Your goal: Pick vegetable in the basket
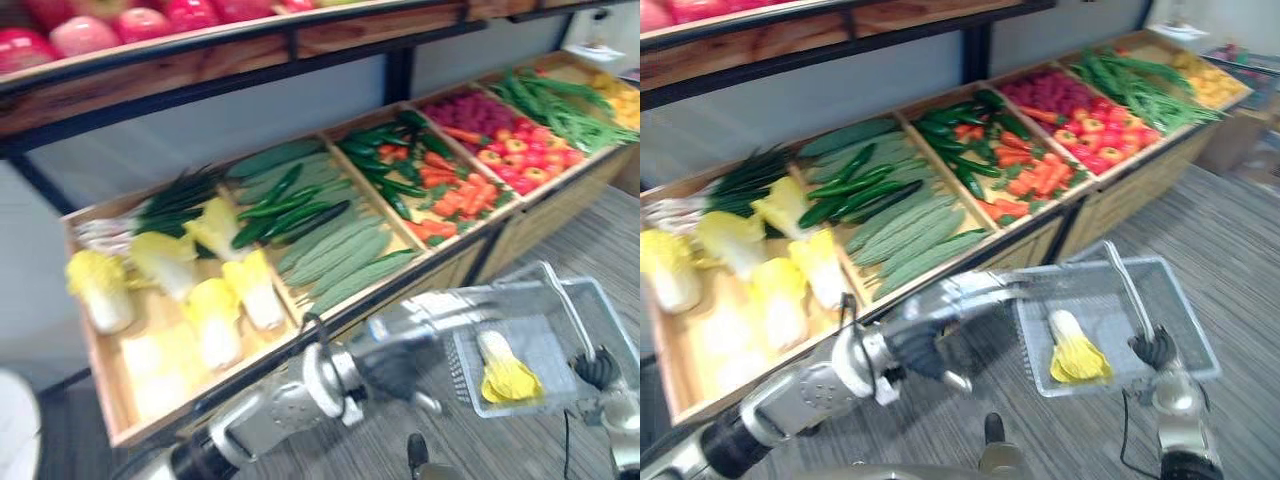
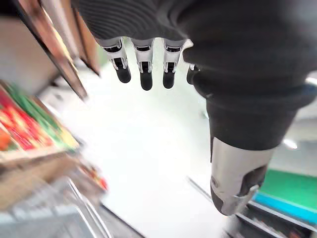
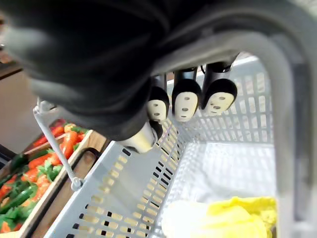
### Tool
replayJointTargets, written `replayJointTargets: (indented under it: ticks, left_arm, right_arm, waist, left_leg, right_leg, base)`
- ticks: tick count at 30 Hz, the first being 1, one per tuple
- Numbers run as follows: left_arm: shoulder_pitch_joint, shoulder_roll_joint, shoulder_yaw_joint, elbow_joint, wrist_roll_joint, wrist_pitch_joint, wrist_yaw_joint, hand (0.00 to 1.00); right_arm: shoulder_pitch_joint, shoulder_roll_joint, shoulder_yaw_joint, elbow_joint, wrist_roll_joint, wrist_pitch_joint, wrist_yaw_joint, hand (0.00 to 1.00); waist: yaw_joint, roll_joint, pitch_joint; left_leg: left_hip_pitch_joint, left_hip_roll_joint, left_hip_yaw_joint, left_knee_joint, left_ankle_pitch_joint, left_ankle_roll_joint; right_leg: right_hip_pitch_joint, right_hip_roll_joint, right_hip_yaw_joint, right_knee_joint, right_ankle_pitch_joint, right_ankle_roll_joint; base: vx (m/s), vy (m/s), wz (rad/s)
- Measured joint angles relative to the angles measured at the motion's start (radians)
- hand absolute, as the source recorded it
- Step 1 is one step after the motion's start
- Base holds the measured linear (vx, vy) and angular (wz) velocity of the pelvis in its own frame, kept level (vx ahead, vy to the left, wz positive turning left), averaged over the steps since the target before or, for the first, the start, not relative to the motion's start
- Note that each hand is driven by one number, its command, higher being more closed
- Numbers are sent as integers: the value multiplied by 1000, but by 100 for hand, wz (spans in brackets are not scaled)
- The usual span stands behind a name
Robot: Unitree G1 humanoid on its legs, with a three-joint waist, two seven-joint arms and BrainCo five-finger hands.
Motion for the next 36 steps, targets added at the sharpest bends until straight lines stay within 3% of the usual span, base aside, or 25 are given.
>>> replayJointTargets:
  ticks: [4, 6, 11, 12, 14, 16, 17, 19, 23, 27, 30, 36]
  left_arm:
    - [168, -116, 292, 0, -1, 30, 72, 0]
    - [225, -225, 424, 0, -32, 59, 121, 0]
    - [265, -383, 609, 27, -39, 99, 210, 0]
    - [277, -474, 753, 114, -38, 148, 301, 0]
    - [293, -489, 784, 126, -40, 176, 341, 0]
    - [297, -496, 809, 151, -40, 172, 358, 0]
    - [294, -496, 837, 214, -40, 162, 367, 0]
    - [272, -508, 948, 461, -33, 220, 428, 0]
    - [300, -522, 1061, 729, -41, 287, 475, 0]
    - [299, -517, 1149, 1013, -81, 288, 474, 0]
    - [296, -503, 1172, 1226, -82, 295, 435, 0]
    - [297, -489, 1147, 1339, -65, 322, 389, 0]
  right_arm:
    - [17, 56, -68, 189, 29, 0, -31, 100]
    - [22, 71, -103, 293, 40, 6, -39, 100]
    - [32, 123, -147, 389, 47, 26, -60, 100]
    - [29, 164, -168, 415, 56, 24, -74, 100]
    - [27, 192, -167, 415, 69, 22, -87, 100]
    - [33, 203, -170, 414, 80, 22, -99, 100]
    - [37, 209, -178, 413, 84, 23, -106, 100]
    - [47, 229, -181, 407, 85, 22, -113, 100]
    - [76, 275, -185, 385, 86, 22, -131, 100]
    - [78, 299, -186, 373, 90, 22, -136, 100]
    - [70, 308, -185, 376, 107, 22, -136, 100]
    - [40, 307, -162, 421, 107, 19, -140, 100]
  waist:
    - [17, -13, -14]
    - [31, -16, -16]
    - [34, -25, -17]
    - [29, -49, -30]
    - [29, -68, -36]
    - [27, -81, -46]
    - [26, -81, -51]
    - [18, -75, -72]
    - [13, -76, -90]
    - [1, -77, -91]
    - [-4, -78, -92]
    - [-6, -77, -91]
  left_leg:
    - [-23, -59, -110, -80, 49, 9]
    - [-47, -100, -175, -137, 95, 24]
    - [-57, -137, -258, -202, 154, 52]
    - [-58, -157, -296, -257, 188, 56]
    - [-48, -161, -302, -282, 199, 52]
    - [-49, -166, -315, -289, 201, 49]
    - [-45, -167, -322, -291, 201, 49]
    - [-20, -175, -338, -317, 204, 45]
    - [-8, -180, -350, -343, 204, 44]
    - [11, -183, -352, -353, 206, 39]
    - [11, -185, -351, -349, 204, 41]
    - [22, -180, -346, -348, 204, 42]
  right_leg:
    - [45, -40, -98, -50, 1, 2]
    - [47, -58, -155, -69, 9, 12]
    - [66, -76, -235, -81, 14, 19]
    - [67, -86, -275, -82, 13, 19]
    - [71, -88, -281, -80, 12, 19]
    - [72, -90, -288, -79, 6, 14]
    - [80, -91, -296, -79, 1, 8]
    - [97, -93, -308, -80, -11, 10]
    - [99, -91, -315, -82, -22, 12]
    - [116, -90, -316, -90, -28, 13]
    - [116, -88, -312, -97, -27, 13]
    - [119, -78, -301, -97, -27, 13]
  base:
    - [3, 22, 90]
    - [33, 9, 86]
    - [25, 27, 60]
    - [-13, 54, 55]
    - [-32, 35, 28]
    - [-18, 14, 11]
    - [15, 19, 15]
    - [35, 13, 9]
    - [55, -5, 3]
    - [80, -16, 0]
    - [96, -23, -3]
    - [56, -39, -6]
